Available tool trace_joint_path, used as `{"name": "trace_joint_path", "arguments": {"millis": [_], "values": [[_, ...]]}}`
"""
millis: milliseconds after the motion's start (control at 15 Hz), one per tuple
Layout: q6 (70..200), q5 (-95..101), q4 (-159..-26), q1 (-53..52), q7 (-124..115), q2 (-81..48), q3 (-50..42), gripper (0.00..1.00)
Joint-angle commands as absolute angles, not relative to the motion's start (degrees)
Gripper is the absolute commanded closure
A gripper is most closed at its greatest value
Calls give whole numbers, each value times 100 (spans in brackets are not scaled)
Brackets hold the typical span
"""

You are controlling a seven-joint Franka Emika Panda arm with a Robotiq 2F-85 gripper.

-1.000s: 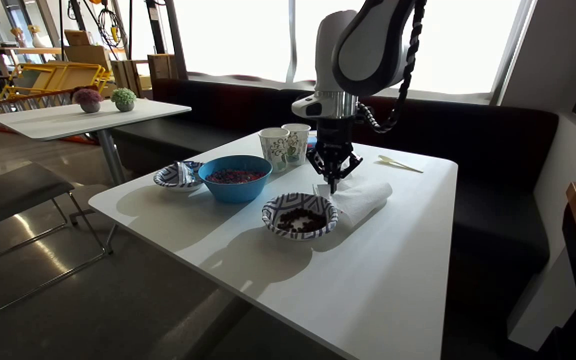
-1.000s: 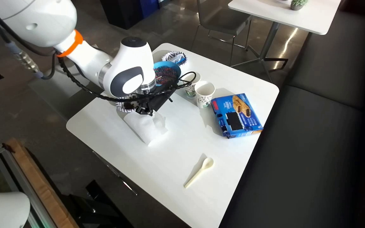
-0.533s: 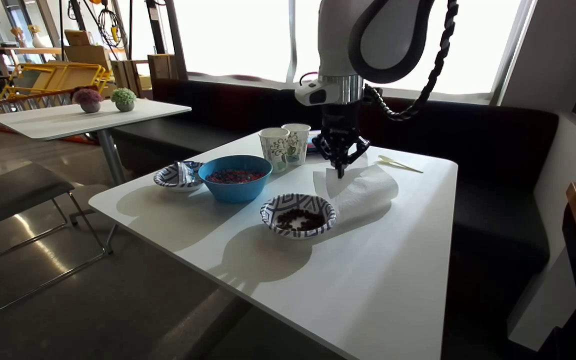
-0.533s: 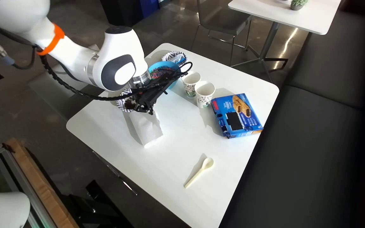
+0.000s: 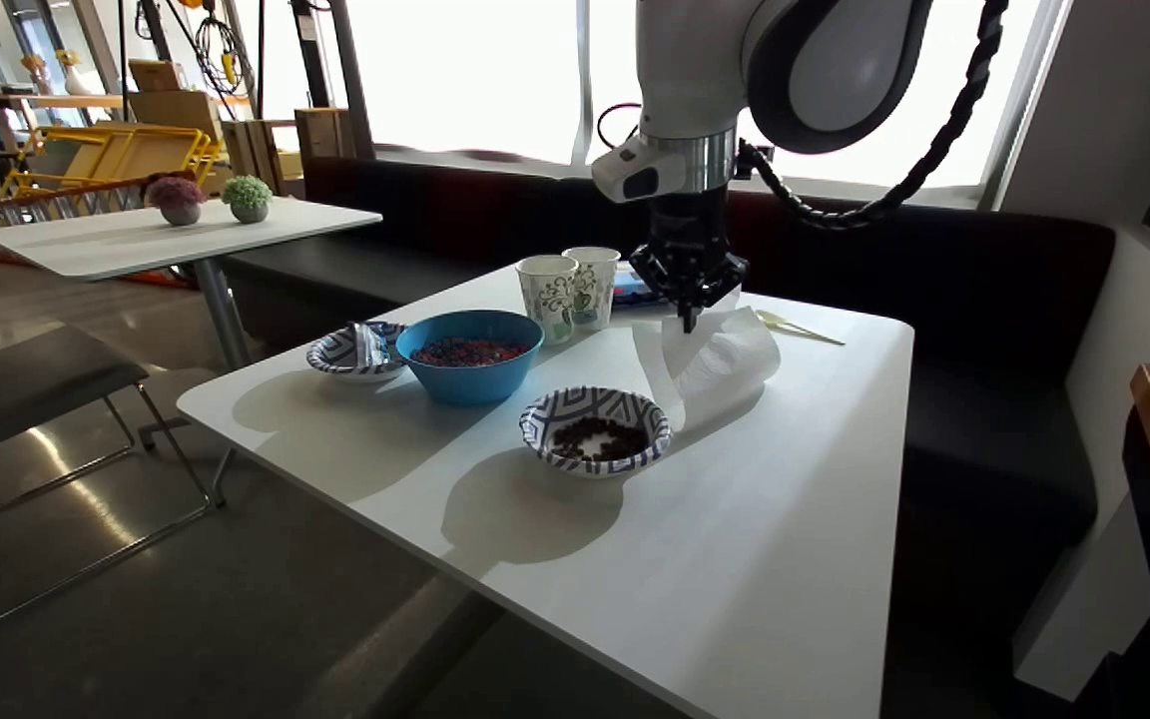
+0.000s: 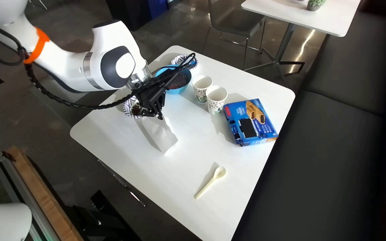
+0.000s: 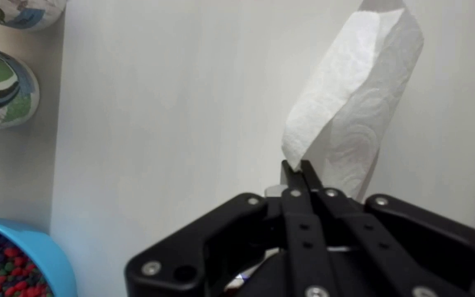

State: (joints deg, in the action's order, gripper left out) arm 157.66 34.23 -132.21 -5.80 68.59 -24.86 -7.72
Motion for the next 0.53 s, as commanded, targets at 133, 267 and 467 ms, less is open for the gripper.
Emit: {"name": "trace_joint_path", "arguments": {"millis": [133,267,467], "values": [[15268,4604,-13372,-775,5717,-2027,-774,100],[15064,4901,-13352,-721,5466,-1924,-634,100],[14697,5169,-13291,-643,5234,-1822,-406,100]]}}
